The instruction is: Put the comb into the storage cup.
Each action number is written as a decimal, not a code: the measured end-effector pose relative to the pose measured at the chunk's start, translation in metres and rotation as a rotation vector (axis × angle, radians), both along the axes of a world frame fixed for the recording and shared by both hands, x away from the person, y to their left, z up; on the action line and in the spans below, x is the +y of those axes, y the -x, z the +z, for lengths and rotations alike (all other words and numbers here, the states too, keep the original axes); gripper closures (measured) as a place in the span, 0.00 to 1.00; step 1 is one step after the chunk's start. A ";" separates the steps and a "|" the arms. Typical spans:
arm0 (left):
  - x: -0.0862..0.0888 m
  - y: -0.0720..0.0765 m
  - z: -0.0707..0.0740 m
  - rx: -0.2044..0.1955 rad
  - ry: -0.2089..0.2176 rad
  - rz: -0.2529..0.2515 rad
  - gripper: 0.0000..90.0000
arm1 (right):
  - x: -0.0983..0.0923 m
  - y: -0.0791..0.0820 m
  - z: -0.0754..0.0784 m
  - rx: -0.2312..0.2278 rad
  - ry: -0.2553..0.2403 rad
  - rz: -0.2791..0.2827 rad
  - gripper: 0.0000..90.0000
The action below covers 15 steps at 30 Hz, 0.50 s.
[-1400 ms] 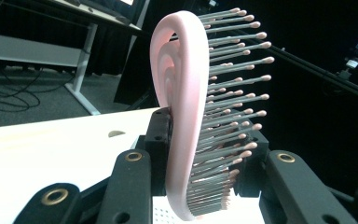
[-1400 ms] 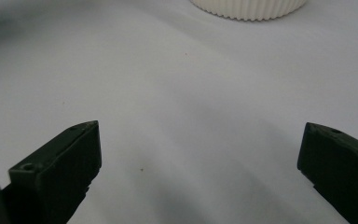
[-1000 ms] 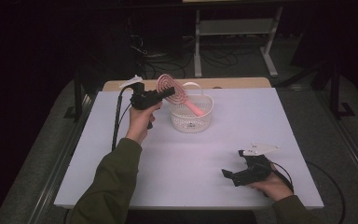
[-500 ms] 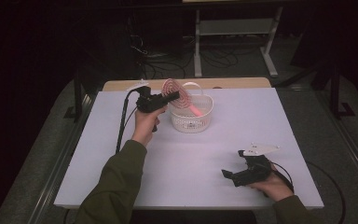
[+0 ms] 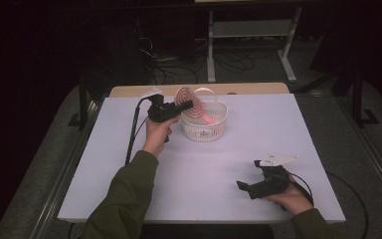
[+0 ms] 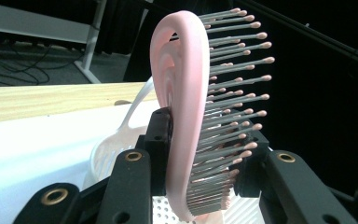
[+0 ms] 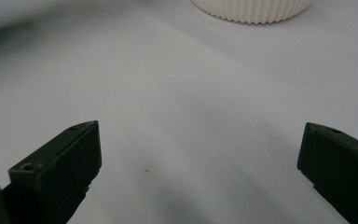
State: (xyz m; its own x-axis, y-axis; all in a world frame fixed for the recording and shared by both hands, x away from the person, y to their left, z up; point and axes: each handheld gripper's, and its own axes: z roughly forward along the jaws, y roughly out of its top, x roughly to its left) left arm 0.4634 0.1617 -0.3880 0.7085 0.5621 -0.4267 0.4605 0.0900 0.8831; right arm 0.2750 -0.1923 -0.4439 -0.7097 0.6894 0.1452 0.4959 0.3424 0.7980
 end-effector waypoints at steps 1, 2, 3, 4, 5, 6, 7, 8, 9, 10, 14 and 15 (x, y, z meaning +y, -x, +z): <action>0.000 0.000 0.000 0.000 0.000 0.000 0.72 | 0.000 0.000 0.000 0.000 -0.001 -0.001 0.00; 0.000 0.000 0.000 -0.001 -0.002 -0.002 0.72 | 0.000 0.000 0.000 0.000 -0.001 0.000 0.00; 0.000 0.000 0.000 -0.002 -0.003 -0.001 0.72 | 0.000 0.000 0.000 -0.001 -0.001 0.000 0.00; 0.000 0.000 0.000 -0.003 -0.003 -0.001 0.72 | 0.000 0.000 0.000 0.000 0.000 0.001 0.00; 0.000 0.000 0.000 -0.004 -0.003 -0.003 0.72 | 0.000 0.000 0.000 -0.001 0.001 0.001 0.00; 0.001 0.000 -0.001 -0.006 -0.004 -0.007 0.72 | 0.000 0.000 0.000 -0.001 0.001 0.001 0.00; 0.001 0.000 -0.001 -0.007 -0.006 -0.010 0.72 | 0.000 0.000 0.000 -0.001 0.000 0.001 0.00; 0.002 0.000 -0.001 -0.007 -0.008 -0.013 0.72 | 0.000 0.000 0.000 -0.001 0.001 0.001 0.00; 0.002 0.000 -0.001 -0.006 -0.009 -0.015 0.72 | 0.000 0.000 0.000 -0.001 0.001 0.001 0.00; 0.003 0.000 -0.001 -0.007 -0.010 -0.019 0.72 | 0.000 0.000 0.000 -0.001 0.001 0.001 0.00; 0.005 -0.001 -0.002 -0.004 -0.019 -0.014 0.71 | 0.000 0.000 0.000 -0.002 0.001 0.002 0.00; 0.006 -0.001 -0.002 -0.004 -0.022 -0.012 0.71 | 0.000 0.000 0.000 -0.002 0.001 0.002 0.00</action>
State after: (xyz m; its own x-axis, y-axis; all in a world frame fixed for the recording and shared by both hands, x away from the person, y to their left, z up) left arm 0.4644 0.1678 -0.3904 0.7172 0.5624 -0.4114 0.4577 0.0649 0.8867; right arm 0.2750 -0.1919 -0.4440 -0.7116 0.6879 0.1427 0.4932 0.3445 0.7988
